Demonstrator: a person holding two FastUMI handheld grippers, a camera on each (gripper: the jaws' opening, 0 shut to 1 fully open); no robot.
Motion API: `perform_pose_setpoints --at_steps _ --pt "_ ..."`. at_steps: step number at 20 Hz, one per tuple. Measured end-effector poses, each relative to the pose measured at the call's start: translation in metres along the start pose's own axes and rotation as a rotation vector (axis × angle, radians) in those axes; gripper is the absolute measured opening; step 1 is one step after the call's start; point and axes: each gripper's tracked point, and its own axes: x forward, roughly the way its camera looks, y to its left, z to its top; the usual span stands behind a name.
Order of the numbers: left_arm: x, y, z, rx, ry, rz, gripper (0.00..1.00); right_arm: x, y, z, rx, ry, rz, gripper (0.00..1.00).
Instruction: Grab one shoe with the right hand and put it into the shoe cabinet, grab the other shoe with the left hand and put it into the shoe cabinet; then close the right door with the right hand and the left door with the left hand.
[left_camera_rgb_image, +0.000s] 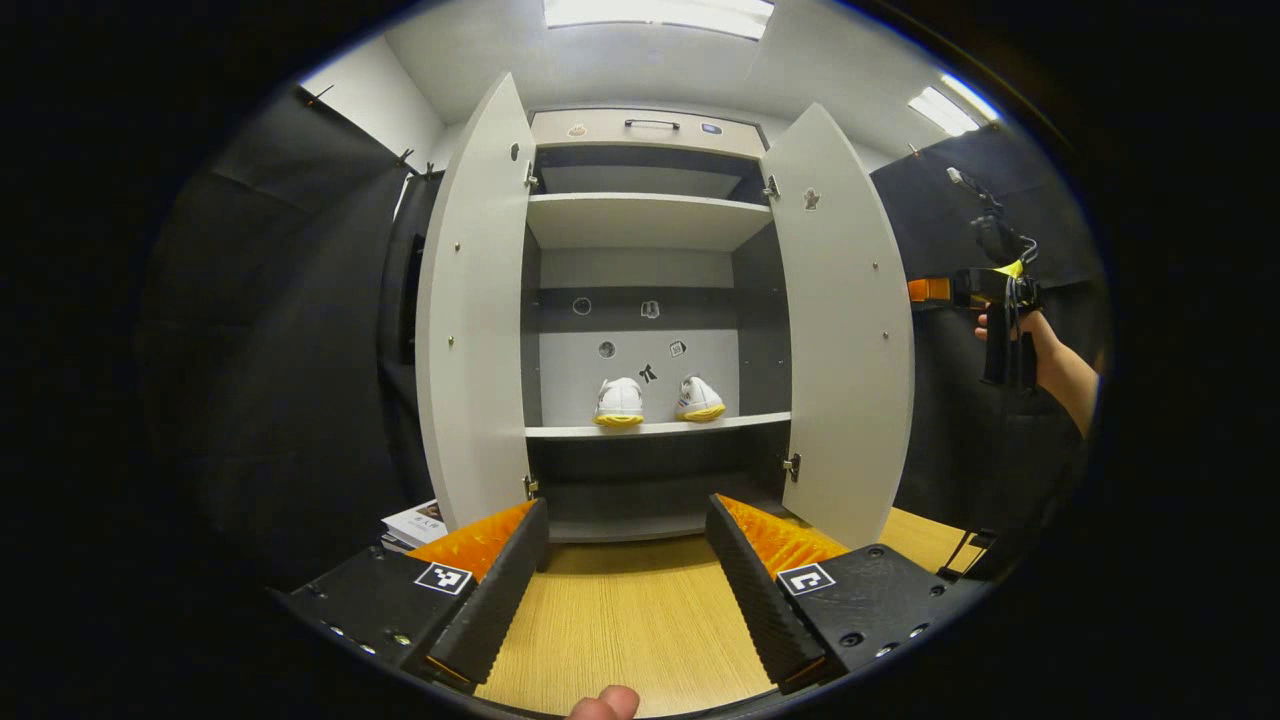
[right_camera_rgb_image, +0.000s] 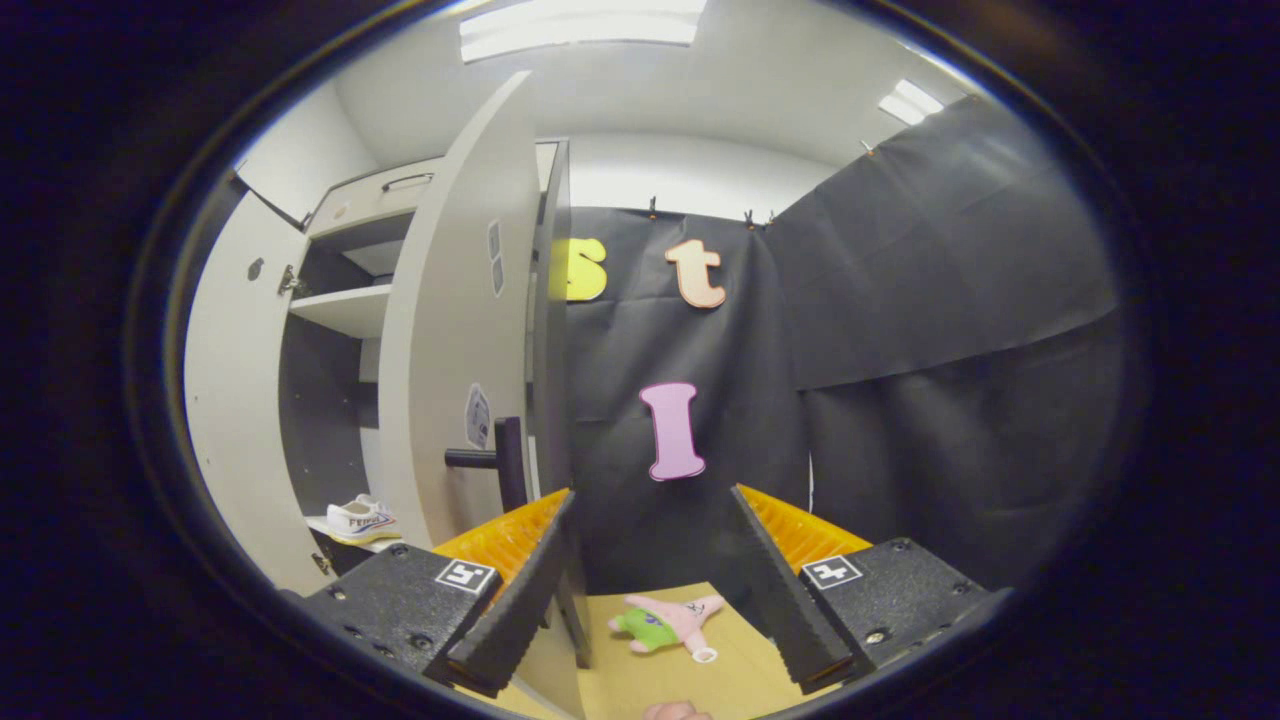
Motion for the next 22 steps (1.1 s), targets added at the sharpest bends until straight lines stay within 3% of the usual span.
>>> perform_pose_setpoints --at_steps 10,12,18,22 --pt "0.001 -0.009 -0.002 0.003 0.000 -0.023 0.95 -0.012 0.056 -0.003 0.015 0.010 0.090 0.96" --pt "-0.003 -0.006 -0.004 0.005 0.004 -0.012 0.95 -0.012 0.075 -0.006 0.026 0.017 0.121 1.00" --pt "-0.009 0.014 -0.009 0.002 0.015 0.042 0.95 -0.001 0.150 -0.013 0.019 0.013 0.242 0.96" --pt "-0.015 0.030 -0.014 -0.001 0.029 0.085 0.95 0.015 0.186 -0.017 0.007 0.007 0.261 0.97"
